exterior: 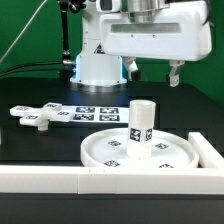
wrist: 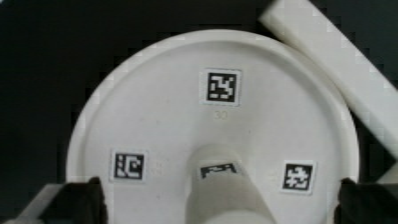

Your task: Assemble round table

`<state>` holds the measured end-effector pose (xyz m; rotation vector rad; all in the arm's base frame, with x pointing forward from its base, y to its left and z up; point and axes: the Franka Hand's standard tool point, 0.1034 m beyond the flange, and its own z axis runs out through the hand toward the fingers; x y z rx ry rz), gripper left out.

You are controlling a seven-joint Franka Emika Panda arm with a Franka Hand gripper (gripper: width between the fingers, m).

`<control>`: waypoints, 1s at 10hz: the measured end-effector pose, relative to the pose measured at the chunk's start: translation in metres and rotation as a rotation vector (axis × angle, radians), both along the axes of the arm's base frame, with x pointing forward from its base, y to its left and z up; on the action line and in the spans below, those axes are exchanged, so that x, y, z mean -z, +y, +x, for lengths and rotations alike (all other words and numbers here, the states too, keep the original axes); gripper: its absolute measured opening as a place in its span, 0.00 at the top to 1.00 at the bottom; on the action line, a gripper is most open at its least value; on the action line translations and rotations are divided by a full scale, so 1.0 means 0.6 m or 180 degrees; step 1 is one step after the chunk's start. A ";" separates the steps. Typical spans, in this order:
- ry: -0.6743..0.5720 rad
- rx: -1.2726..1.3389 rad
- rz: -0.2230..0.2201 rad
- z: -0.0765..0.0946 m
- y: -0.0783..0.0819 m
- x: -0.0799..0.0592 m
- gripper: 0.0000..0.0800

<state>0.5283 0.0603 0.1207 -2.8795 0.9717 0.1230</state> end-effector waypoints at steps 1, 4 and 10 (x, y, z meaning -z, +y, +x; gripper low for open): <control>-0.0025 -0.0292 -0.0001 -0.002 0.000 0.001 0.19; -0.0114 -0.1002 0.0026 -0.004 -0.004 0.004 0.19; -0.0410 -0.2548 -0.0155 -0.051 -0.145 0.032 0.19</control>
Offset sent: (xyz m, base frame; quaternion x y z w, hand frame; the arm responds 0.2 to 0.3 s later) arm 0.0000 0.0000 0.0000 0.0000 0.0000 -0.1938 0.9810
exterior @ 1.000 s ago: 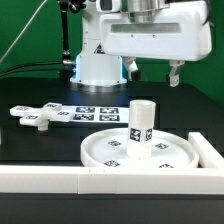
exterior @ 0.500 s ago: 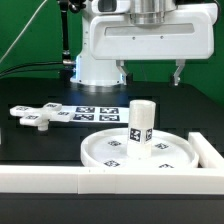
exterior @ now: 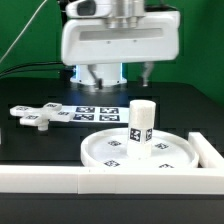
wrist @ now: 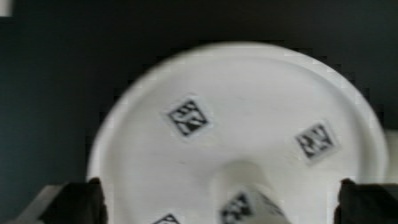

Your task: Assemble round table

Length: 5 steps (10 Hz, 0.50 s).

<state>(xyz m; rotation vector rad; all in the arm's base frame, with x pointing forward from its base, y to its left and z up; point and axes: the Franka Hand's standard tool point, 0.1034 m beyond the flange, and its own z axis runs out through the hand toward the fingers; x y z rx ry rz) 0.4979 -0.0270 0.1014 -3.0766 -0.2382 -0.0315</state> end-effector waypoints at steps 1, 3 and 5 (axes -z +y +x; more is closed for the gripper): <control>0.0010 0.0057 -0.0010 0.000 -0.026 0.005 0.19; 0.0018 0.0056 -0.0005 0.000 -0.015 0.006 0.19; 0.0005 -0.0127 -0.0023 -0.005 -0.023 0.012 0.19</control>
Offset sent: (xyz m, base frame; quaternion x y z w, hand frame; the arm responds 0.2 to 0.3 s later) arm 0.0000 0.0000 0.0000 0.0000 0.0000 0.0000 1.0000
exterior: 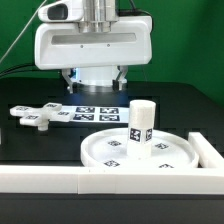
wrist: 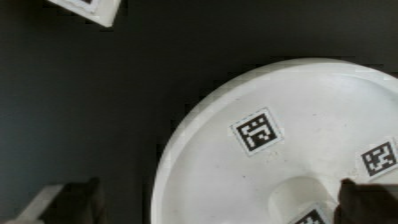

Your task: Assemble round table

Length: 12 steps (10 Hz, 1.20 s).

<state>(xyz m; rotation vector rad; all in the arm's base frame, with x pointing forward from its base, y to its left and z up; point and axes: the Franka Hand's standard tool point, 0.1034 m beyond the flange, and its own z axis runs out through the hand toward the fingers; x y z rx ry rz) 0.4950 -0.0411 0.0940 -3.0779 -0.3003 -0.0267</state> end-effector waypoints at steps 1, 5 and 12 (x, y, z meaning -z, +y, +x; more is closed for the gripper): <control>0.0005 -0.0223 -0.0027 -0.013 -0.020 0.014 0.19; 0.0104 -0.0494 -0.0020 -0.051 -0.117 0.029 0.19; -0.0026 -0.0612 -0.0179 -0.075 -0.138 0.047 0.19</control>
Offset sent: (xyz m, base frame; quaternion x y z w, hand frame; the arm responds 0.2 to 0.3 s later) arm -0.0259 -0.0542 -0.0117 0.0464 -0.0394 -0.0495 0.9969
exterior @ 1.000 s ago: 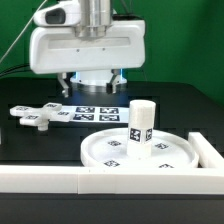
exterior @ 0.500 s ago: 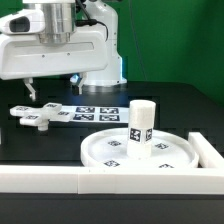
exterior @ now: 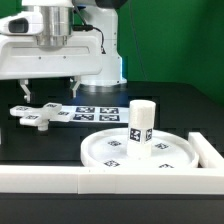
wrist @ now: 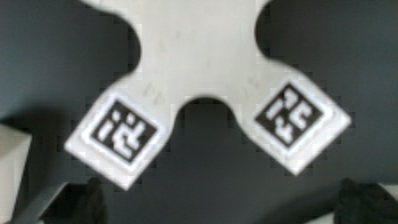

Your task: Assemble round table

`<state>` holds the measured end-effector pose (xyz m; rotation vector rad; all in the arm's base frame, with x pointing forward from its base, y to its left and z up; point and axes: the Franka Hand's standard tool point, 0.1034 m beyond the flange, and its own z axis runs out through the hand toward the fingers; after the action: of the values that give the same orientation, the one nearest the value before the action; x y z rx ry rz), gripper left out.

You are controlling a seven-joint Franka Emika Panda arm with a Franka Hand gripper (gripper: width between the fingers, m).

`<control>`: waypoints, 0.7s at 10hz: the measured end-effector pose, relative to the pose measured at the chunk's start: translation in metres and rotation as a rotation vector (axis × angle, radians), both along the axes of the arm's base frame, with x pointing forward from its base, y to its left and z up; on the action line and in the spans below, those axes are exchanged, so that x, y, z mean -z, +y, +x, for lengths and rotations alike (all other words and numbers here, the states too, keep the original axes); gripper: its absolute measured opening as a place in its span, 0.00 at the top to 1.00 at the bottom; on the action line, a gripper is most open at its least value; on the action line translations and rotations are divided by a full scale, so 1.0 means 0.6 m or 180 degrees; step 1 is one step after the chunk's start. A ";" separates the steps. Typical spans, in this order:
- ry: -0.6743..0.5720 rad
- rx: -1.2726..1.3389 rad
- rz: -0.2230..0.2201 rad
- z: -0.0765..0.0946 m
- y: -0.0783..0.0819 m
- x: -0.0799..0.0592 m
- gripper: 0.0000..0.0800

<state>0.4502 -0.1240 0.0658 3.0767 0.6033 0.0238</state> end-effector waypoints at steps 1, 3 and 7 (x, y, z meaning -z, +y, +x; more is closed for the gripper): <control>0.0011 -0.0012 -0.0011 -0.011 -0.010 0.007 0.19; 0.0033 0.0004 0.0001 -0.018 -0.016 0.011 0.19; 0.0101 -0.0128 0.0002 -0.033 -0.030 0.029 0.19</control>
Offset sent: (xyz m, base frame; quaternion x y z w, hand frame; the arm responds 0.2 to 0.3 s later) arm 0.0000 0.0000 0.0000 0.0000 0.0000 0.0000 1.0000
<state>0.4306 -0.1420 0.0482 3.0708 0.6665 -0.0247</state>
